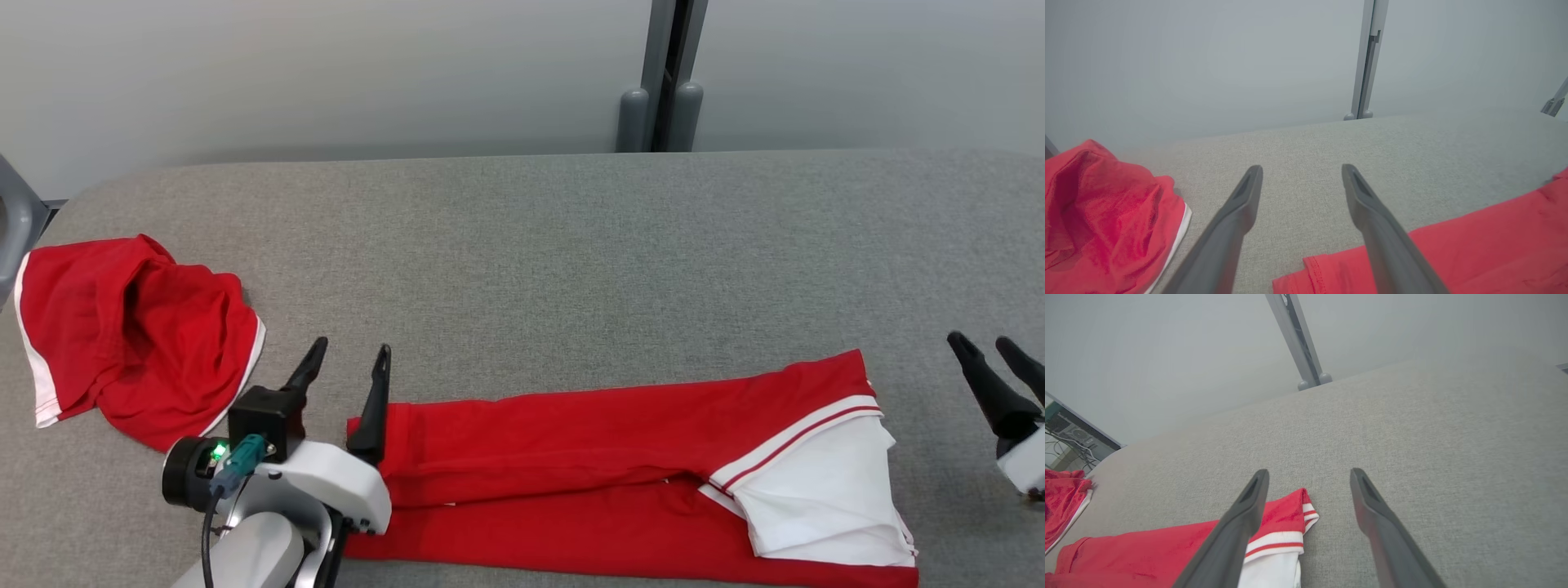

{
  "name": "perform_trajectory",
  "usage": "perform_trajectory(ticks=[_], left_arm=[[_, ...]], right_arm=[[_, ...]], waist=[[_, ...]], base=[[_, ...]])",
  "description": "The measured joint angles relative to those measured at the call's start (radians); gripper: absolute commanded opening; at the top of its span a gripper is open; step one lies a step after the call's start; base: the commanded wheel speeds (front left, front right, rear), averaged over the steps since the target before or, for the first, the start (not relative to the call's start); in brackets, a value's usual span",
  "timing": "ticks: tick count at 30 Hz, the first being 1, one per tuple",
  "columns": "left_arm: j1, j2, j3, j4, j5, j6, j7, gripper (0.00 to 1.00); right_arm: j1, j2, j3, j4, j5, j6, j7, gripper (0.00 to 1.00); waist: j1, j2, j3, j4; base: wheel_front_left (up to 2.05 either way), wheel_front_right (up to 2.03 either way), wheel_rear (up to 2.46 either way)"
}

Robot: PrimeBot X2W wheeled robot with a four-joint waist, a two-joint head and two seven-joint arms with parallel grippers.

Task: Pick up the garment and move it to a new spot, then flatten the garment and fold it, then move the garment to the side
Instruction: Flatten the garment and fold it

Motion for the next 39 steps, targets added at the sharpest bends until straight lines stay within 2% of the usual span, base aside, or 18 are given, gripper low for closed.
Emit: perform_trajectory(ticks=[2, 6, 8, 12, 16, 22, 35, 36, 37, 38, 39], left_arm=[[0.022, -0.035, 0.058, -0.012, 0.001, 0.018, -0.010, 1.00], [0.099, -0.114, 0.166, -0.071, 0.108, 0.005, -0.011, 1.00], [0.149, -0.156, 0.213, -0.084, 0.152, -0.022, -0.011, 1.00], [0.201, -0.203, 0.277, -0.071, 0.244, -0.081, -0.011, 1.00], [0.215, -0.242, 0.327, -0.047, 0.314, -0.133, -0.011, 1.00], [0.227, -0.280, 0.398, -0.031, 0.377, -0.194, -0.011, 1.00], [0.228, -0.329, 0.481, -0.020, 0.463, -0.265, -0.011, 1.00], [0.228, -0.332, 0.483, -0.019, 0.465, -0.266, -0.011, 1.00], [0.228, -0.333, 0.486, -0.018, 0.469, -0.270, -0.011, 1.00], [0.228, -0.334, 0.490, -0.017, 0.471, -0.274, -0.011, 1.00], [0.228, -0.335, 0.492, -0.016, 0.472, -0.275, -0.011, 1.00]], right_arm=[[0.034, 0.065, -0.111, 0.022, -0.082, 0.000, -0.001, 1.00], [0.146, 0.190, -0.277, 0.035, -0.261, 0.000, -0.001, 1.00], [0.195, 0.237, -0.340, 0.040, -0.326, 0.000, -0.001, 1.00], [0.272, 0.313, -0.416, 0.049, -0.404, 0.000, -0.001, 1.00], [0.310, 0.354, -0.439, 0.078, -0.457, 0.000, -0.001, 1.00], [0.321, 0.391, -0.426, 0.114, -0.453, 0.000, 0.000, 1.00], [0.256, 0.415, -0.391, 0.206, -0.449, 0.000, 0.002, 1.00], [0.253, 0.416, -0.385, 0.204, -0.443, 0.000, 0.006, 0.90], [0.250, 0.418, -0.379, 0.200, -0.432, 0.000, 0.012, 0.50], [0.248, 0.417, -0.370, 0.194, -0.428, 0.000, 0.014, 0.00], [0.248, 0.417, -0.362, 0.188, -0.424, 0.000, 0.014, 0.00]], waist=[[0.0000, 0.0000, 0.002, -0.004], [0.0000, 0.0000, 0.009, -0.008], [0.0000, 0.0000, 0.013, -0.006], [-0.0001, 0.0000, 0.017, 0.004], [0.0000, 0.0000, 0.021, 0.014], [0.0000, 0.0000, 0.025, 0.021], [0.0000, 0.0000, 0.044, 0.037], [0.0000, 0.0000, 0.046, 0.039], [0.0000, 0.0000, 0.047, 0.040], [0.0000, 0.0000, 0.048, 0.041], [0.0000, 0.0000, 0.048, 0.041]], base=[[0.00, 0.00, 0.00], [0.00, 0.00, 0.00], [0.00, 0.00, 0.00], [0.00, 0.00, 0.00], [0.00, 0.00, 0.00], [0.00, 0.00, 0.00], [0.00, 0.00, 0.00], [0.00, 0.00, 0.00], [0.00, 0.00, 0.00], [0.00, 0.00, 0.00], [0.00, 0.00, 0.00]])
